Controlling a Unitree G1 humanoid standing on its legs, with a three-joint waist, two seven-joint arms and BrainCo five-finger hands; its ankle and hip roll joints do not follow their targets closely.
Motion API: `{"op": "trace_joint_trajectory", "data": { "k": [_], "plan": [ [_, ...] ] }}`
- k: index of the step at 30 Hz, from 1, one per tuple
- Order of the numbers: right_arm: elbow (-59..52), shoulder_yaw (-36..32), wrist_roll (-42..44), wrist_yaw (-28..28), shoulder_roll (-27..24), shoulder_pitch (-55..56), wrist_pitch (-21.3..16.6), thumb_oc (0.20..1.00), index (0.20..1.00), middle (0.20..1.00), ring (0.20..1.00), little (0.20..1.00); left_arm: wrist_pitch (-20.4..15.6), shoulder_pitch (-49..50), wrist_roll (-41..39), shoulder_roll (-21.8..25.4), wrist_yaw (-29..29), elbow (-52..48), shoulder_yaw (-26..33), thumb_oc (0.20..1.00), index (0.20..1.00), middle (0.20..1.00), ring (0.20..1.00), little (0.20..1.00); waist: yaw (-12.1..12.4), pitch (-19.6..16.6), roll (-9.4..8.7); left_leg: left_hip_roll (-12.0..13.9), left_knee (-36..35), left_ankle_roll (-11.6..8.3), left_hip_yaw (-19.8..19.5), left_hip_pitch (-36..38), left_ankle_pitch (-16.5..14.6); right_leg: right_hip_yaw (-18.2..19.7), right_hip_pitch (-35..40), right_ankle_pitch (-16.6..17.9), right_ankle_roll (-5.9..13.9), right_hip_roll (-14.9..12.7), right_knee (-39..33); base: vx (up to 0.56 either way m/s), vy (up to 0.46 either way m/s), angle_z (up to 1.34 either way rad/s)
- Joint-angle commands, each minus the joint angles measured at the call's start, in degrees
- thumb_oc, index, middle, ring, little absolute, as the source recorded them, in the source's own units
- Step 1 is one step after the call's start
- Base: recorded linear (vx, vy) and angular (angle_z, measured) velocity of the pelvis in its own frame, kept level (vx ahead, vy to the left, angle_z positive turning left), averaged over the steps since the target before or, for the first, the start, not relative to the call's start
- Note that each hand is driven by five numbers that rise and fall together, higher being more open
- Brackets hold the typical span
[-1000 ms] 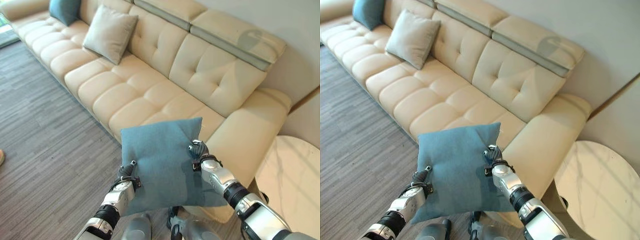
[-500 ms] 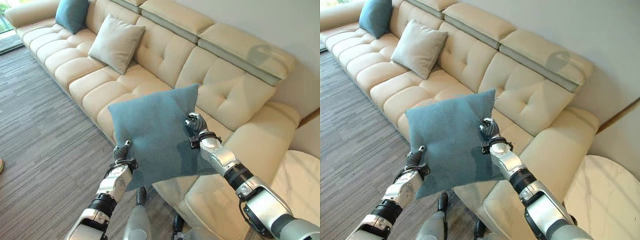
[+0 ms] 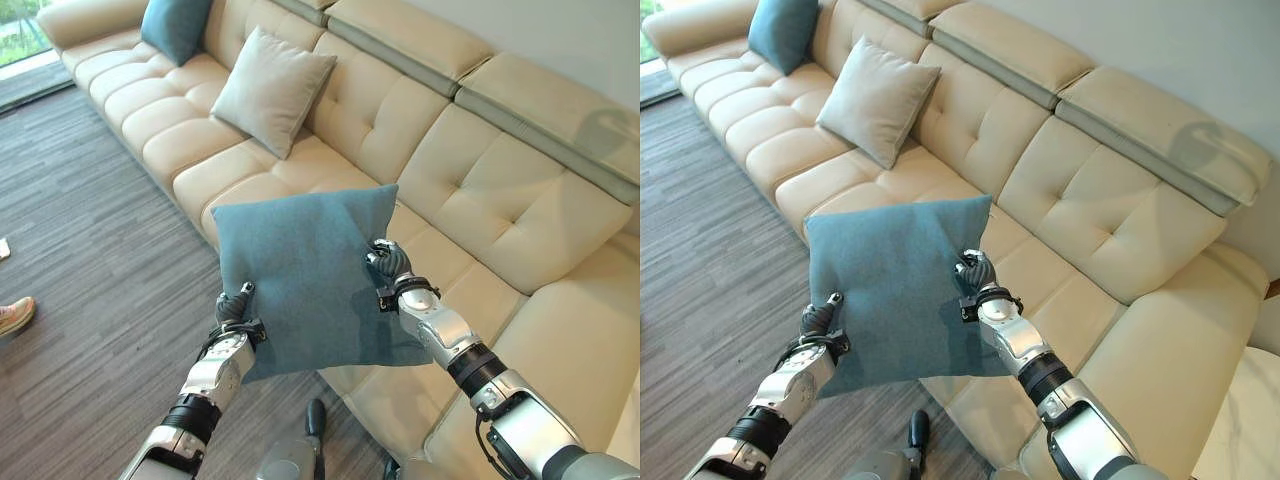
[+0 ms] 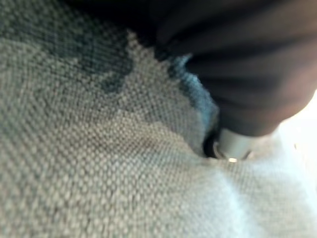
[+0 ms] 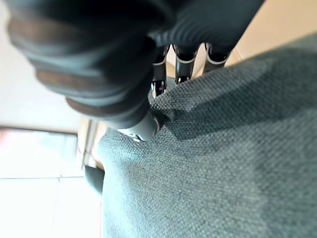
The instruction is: Pick up all the scattered cushions and arrange them neatly on the sofa.
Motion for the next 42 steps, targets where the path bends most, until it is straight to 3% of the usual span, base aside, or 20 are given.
{"op": "trace_joint_trajectory", "data": {
  "k": [1,2,3,4,6,9,10,11,12,13,14,15,16,18,21,24,27,30,33,42],
  "plan": [
    [-5.80,2.29,0.24,2.93,5.13,-4.77,-3.94,0.200,0.200,0.200,0.200,0.200,-4.28,-6.38,2.74,-4.43,-3.14,-9.99,-2.64,0.200,0.200,0.200,0.200,0.200,0.46,1.51,-1.37,0.43,-0.51,-4.71,1.13,1.85,-7.00,-2.30,-3.25,5.69,-2.33,4.37,-9.54,-0.05,-0.016,-0.47],
    [-5.82,2.40,0.30,2.88,5.00,-5.44,-4.00,0.200,0.200,0.200,0.200,0.200,-4.29,-6.10,2.85,-4.15,-3.15,-10.58,-2.06,0.200,0.200,0.200,0.200,0.200,0.52,1.71,-1.56,0.38,-0.51,-5.05,1.81,1.87,-6.97,-4.14,-3.21,6.81,-2.27,4.97,-12.87,0.11,-0.043,-0.36],
    [-5.74,3.01,0.06,3.29,5.17,-6.08,-4.00,0.200,0.200,0.200,0.200,0.200,-4.26,-4.49,3.37,-3.76,-3.34,-11.06,-0.28,0.200,0.200,0.200,0.200,0.200,1.58,1.14,-2.48,0.57,-0.51,-5.90,3.69,3.12,-7.89,-9.63,-2.34,8.55,-1.39,5.20,-19.10,0.16,-0.046,-0.42],
    [-5.69,3.08,0.04,3.31,5.28,-6.02,-4.02,0.200,0.200,0.200,0.200,0.200,-4.21,-4.28,3.42,-3.72,-3.37,-11.18,-0.19,0.200,0.200,0.200,0.200,0.200,1.59,1.16,-2.38,0.76,-0.51,-6.04,3.72,3.43,-8.14,-9.62,-1.75,8.81,-1.32,5.56,-19.82,0.18,-0.053,-0.66],
    [-5.76,3.56,-0.27,3.88,5.66,-6.29,-3.69,0.200,0.200,0.200,0.200,0.200,-4.10,-2.48,3.88,-3.83,-3.57,-12.16,1.07,0.200,0.200,0.200,0.200,0.200,2.44,0.53,-3.09,0.87,-0.51,-6.45,5.65,4.43,-8.64,-14.09,-0.97,9.76,-1.13,5.23,-21.86,0.16,-0.072,-0.73],
    [-6.51,3.90,-0.19,4.68,5.52,-3.95,-3.45,0.200,0.200,0.200,0.200,0.200,-3.93,-0.41,4.26,-5.23,-4.05,-12.95,1.51,0.200,0.200,0.200,0.200,0.200,2.16,-0.70,-3.30,0.54,-0.51,-6.62,6.35,6.24,-10.07,-13.45,0.98,9.84,-1.71,6.04,-23.65,0.23,-0.121,-0.23],
    [-7.04,3.90,-0.29,4.62,5.13,-4.00,-3.53,0.200,0.200,0.200,0.200,0.200,-4.09,0.00,4.20,-5.29,-4.14,-13.21,1.88,0.200,0.200,0.200,0.200,0.200,1.79,-0.90,-3.30,0.91,3.81,-6.73,6.24,5.72,-12.10,-12.54,1.66,9.07,-2.54,6.26,-23.75,0.09,-0.072,-0.05],
    [-7.04,3.90,-0.29,4.62,5.13,-4.00,-3.53,0.200,0.200,0.200,0.200,0.200,-4.09,0.00,4.20,-5.29,-4.14,-13.21,1.88,0.200,0.200,0.200,0.200,0.200,1.79,-0.90,-3.30,0.91,3.81,-6.73,6.24,5.72,-12.10,-12.54,1.66,9.07,-2.54,6.26,-23.75,0.20,-0.193,-0.03],
    [-6.97,4.50,-1.04,4.81,5.11,-3.73,-3.43,0.200,0.200,0.200,0.200,0.200,-3.99,0.71,4.09,-5.12,-4.27,-13.66,1.73,0.200,0.200,0.200,0.200,0.200,1.85,-0.72,-3.50,2.17,12.51,-7.49,6.42,3.54,-14.72,-12.10,3.89,8.12,-3.62,6.73,-24.84,0.15,-0.197,0.01],
    [-7.13,4.69,-1.17,4.94,4.87,-3.73,-3.42,0.200,0.200,0.200,0.200,0.200,-3.99,1.08,3.97,-5.01,-4.31,-13.91,1.93,0.200,0.200,0.200,0.200,0.200,2.03,-0.30,-3.44,3.55,19.38,-8.17,6.61,1.40,-15.24,-11.59,4.92,7.32,-4.52,7.06,-24.92,0.22,-0.288,-0.03],
    [-7.90,5.34,-1.06,4.98,4.63,-3.24,-3.37,0.200,0.200,0.200,0.200,0.200,-3.94,1.88,3.90,-4.77,-4.56,-14.32,2.12,0.200,0.200,0.200,0.200,0.200,3.05,0.81,-2.62,4.39,27.23,-9.72,4.11,-1.29,-12.80,-10.12,7.17,5.82,-6.18,8.10,-25.18,0.11,-0.170,-0.09],
    [-7.93,5.34,-1.06,4.98,4.61,-3.23,-3.35,0.200,0.200,0.200,0.200,0.200,-3.93,1.89,3.90,-4.77,-4.56,-14.34,2.12,0.200,0.200,0.200,0.200,0.200,3.05,0.86,-2.58,4.48,27.43,-9.79,4.07,-1.33,-12.88,-10.13,7.25,5.81,-6.23,8.18,-25.23,0.05,-0.139,-0.48],
    [-8.19,5.67,-0.97,5.23,4.71,-2.58,-3.47,0.200,0.200,0.200,0.200,0.200,-4.08,2.64,3.25,-5.22,-4.03,-14.82,2.37,0.200,0.200,0.200,0.200,0.200,3.65,1.60,-2.35,2.75,31.04,-10.19,-0.51,-4.11,-10.37,-9.30,8.12,5.37,-7.54,8.51,-25.78,0.00,-0.056,-0.64],
    [-8.51,5.84,-1.27,5.53,4.63,-2.01,-3.30,0.200,0.200,0.200,0.200,0.200,-3.93,3.33,3.22,-5.43,-3.98,-15.05,2.56,0.200,0.200,0.200,0.200,0.200,3.38,1.36,-2.30,1.50,30.85,-9.82,-2.68,-4.96,-10.87,-8.41,8.13,5.30,-7.47,8.65,-25.98,0.02,-0.027,-0.52],
    [-8.42,6.36,-1.73,6.27,4.92,-1.29,-3.03,0.200,0.200,0.200,0.200,0.200,-3.63,5.40,3.38,-5.78,-4.13,-16.36,3.51,0.200,0.200,0.200,0.200,0.200,3.36,0.97,-2.12,-0.47,23.77,-8.34,-6.55,-4.61,-13.99,-4.66,8.57,5.08,-6.89,8.83,-25.94,0.08,0.018,-0.47],
    [-7.48,6.72,-1.83,6.58,5.39,-1.07,-3.19,0.200,0.200,0.200,0.200,0.200,-3.90,7.25,3.26,-6.33,-3.93,-17.18,3.50,0.200,0.200,0.200,0.200,0.200,3.18,0.63,-1.83,-1.99,14.93,-8.62,-12.96,-4.77,-9.57,-0.89,8.74,4.98,-6.72,9.43,-24.61,0.10,0.037,-0.66],
    [-8.96,7.02,-1.10,6.85,5.34,0.07,-3.23,0.200,0.200,0.200,0.200,0.200,-3.29,7.62,3.97,-6.64,-4.56,-17.64,3.04,0.200,0.200,0.200,0.200,0.200,2.82,0.03,-1.73,-2.64,12.44,-7.91,-14.76,-1.55,-9.52,2.13,10.22,4.18,-7.08,10.41,-24.67,0.15,0.018,-0.80],
    [-8.90,6.59,-0.69,6.35,4.58,0.44,-2.99,0.200,0.200,0.200,0.200,0.200,-2.37,6.14,4.57,-6.81,-4.78,-15.52,1.88,0.200,0.200,0.200,0.200,0.200,1.03,-0.98,-1.55,-2.09,4.08,-7.05,-14.58,2.41,-7.29,3.11,10.10,4.34,-7.20,10.92,-25.08,0.15,0.088,-0.30],
    [-9.71,6.20,-0.06,5.91,4.44,0.96,-2.92,0.200,0.200,0.200,0.200,0.200,-1.93,4.61,5.37,-6.88,-5.04,-14.07,1.06,0.200,0.200,0.200,0.200,0.200,0.14,-2.00,-1.34,-1.76,0.12,-6.68,-13.81,4.18,-6.17,3.70,9.89,4.64,-6.83,10.91,-26.28,0.11,0.097,-0.10],
    [-11.43,4.27,0.94,5.13,5.50,3.81,-4.31,0.200,0.200,0.200,0.200,0.200,-0.67,1.40,9.68,-5.71,-5.74,-9.09,1.20,0.200,0.200,0.200,0.200,0.200,-2.26,-3.40,-0.90,-1.52,-0.51,-5.29,-8.59,5.11,-8.49,7.98,8.63,5.66,-4.99,10.43,-26.91,0.08,0.105,-0.29]
  ]
}}
